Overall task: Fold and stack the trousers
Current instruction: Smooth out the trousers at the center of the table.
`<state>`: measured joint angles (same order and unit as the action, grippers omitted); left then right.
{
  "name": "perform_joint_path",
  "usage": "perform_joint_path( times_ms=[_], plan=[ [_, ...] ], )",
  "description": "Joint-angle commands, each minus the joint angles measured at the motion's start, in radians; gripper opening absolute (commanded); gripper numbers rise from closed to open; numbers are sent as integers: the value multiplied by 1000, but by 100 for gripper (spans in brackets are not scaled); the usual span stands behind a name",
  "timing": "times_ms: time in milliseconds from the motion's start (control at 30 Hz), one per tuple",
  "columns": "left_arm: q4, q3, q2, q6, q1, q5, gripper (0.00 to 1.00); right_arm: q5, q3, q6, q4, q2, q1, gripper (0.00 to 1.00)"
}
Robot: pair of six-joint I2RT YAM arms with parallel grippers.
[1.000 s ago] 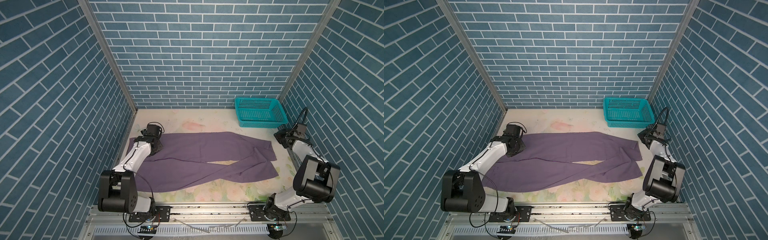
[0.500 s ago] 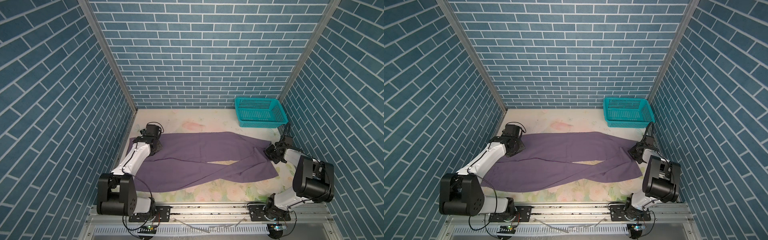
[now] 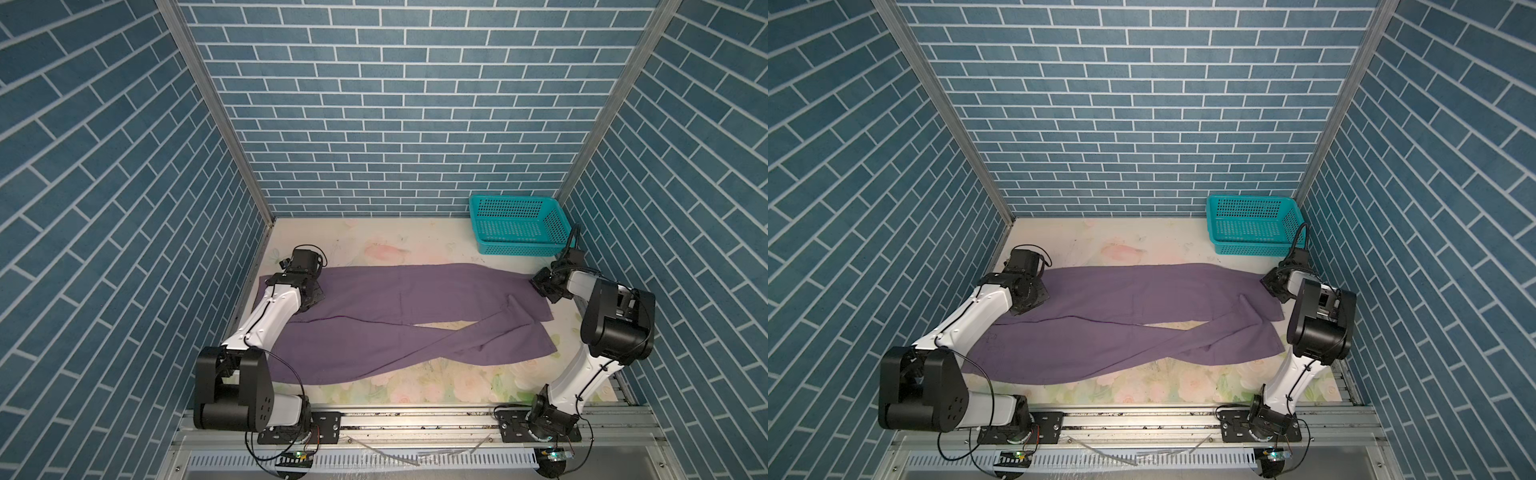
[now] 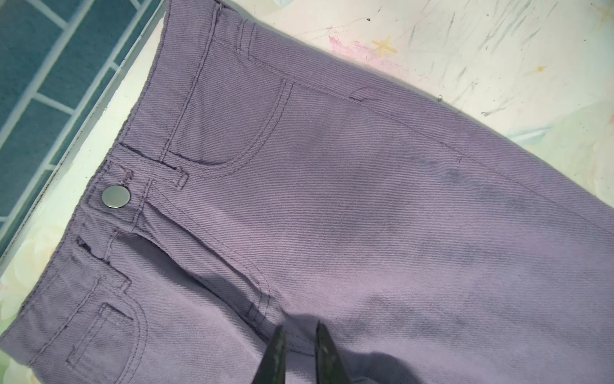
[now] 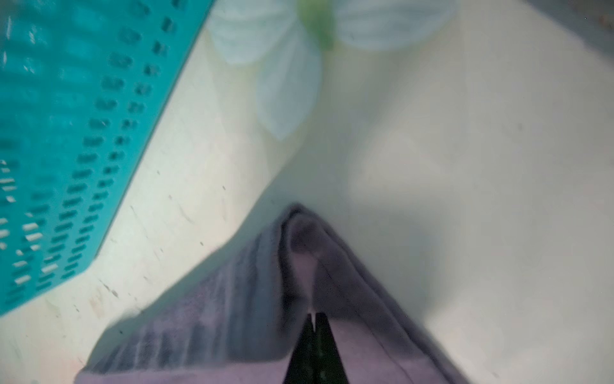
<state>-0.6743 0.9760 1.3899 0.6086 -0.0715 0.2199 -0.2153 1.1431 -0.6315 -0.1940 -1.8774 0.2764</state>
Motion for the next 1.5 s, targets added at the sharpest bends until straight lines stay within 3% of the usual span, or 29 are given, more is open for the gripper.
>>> perform_joint_path(
  times_ms=[0,133,233,400,533,633,700,767,867,1000,1067,1100,1167,1233,1467],
  plan=[
    [-37,34,15,-14,2,18,19,-18,144,-38,-16,-42,13,0],
    [-33,34,11,-3,2,3,19,-48,240,-47,-39,-33,14,0],
    [-39,26,3,14,2,6,22,-60,214,-47,-56,24,12,0],
    [-71,14,-14,12,4,11,47,-49,81,89,-182,200,-48,2],
    [-136,9,-38,-1,40,-23,58,59,5,208,-393,327,-167,28],
    [-170,-22,-104,9,53,-8,66,107,-126,167,-418,453,-218,47],
    [-190,-48,-158,19,53,21,78,118,-228,131,-395,545,-234,55],
    [-210,-68,-197,23,57,37,84,154,-290,118,-398,605,-238,84],
    [-213,-108,-239,23,85,19,86,217,-348,130,-410,638,-237,87],
    [-184,-203,-297,29,188,-83,86,199,-394,124,-387,624,-236,86],
    [-172,-251,-327,30,220,-108,86,186,-417,109,-377,610,-232,79],
    [-168,-272,-340,30,224,-100,86,175,-425,104,-372,600,-226,68],
    [-145,-314,-354,39,225,-78,85,136,-422,95,-366,582,-202,22],
    [-105,-345,-354,60,226,-72,83,87,-402,92,-377,571,-173,1],
    [57,-398,-268,108,225,-90,77,103,-215,125,-546,617,-99,0]
  ],
)
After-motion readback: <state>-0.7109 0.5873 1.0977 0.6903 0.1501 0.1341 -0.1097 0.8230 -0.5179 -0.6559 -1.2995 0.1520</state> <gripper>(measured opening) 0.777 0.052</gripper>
